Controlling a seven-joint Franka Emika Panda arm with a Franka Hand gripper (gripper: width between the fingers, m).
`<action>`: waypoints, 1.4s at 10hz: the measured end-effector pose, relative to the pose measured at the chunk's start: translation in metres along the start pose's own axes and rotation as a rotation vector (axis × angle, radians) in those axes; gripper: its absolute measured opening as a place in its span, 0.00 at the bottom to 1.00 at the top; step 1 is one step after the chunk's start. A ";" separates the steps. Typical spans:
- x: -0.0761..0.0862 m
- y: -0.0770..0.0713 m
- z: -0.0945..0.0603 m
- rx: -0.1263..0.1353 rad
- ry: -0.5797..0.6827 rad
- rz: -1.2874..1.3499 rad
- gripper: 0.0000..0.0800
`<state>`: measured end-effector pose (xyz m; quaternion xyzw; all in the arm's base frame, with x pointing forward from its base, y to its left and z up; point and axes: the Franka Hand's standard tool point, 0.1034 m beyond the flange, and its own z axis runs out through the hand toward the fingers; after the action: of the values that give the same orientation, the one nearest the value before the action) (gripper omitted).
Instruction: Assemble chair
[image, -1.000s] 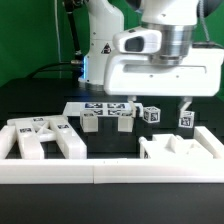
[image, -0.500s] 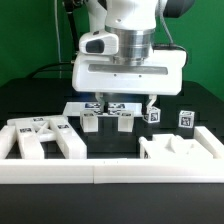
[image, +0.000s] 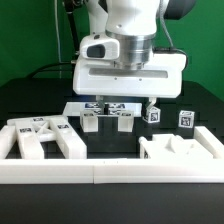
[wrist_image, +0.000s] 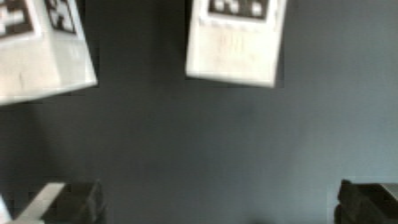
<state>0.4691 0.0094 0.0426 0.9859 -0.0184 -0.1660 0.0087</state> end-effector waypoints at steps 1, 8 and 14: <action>0.003 -0.001 0.000 -0.003 -0.053 -0.002 0.81; -0.012 -0.002 0.010 -0.026 -0.512 -0.003 0.81; -0.008 -0.005 0.032 -0.039 -0.586 -0.009 0.81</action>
Offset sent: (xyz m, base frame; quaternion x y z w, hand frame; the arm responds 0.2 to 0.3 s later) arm 0.0000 0.0000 0.0000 0.0000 -0.1296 0.0000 0.9916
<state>0.4511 0.0146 0.0146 0.8957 -0.0125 -0.4439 0.0215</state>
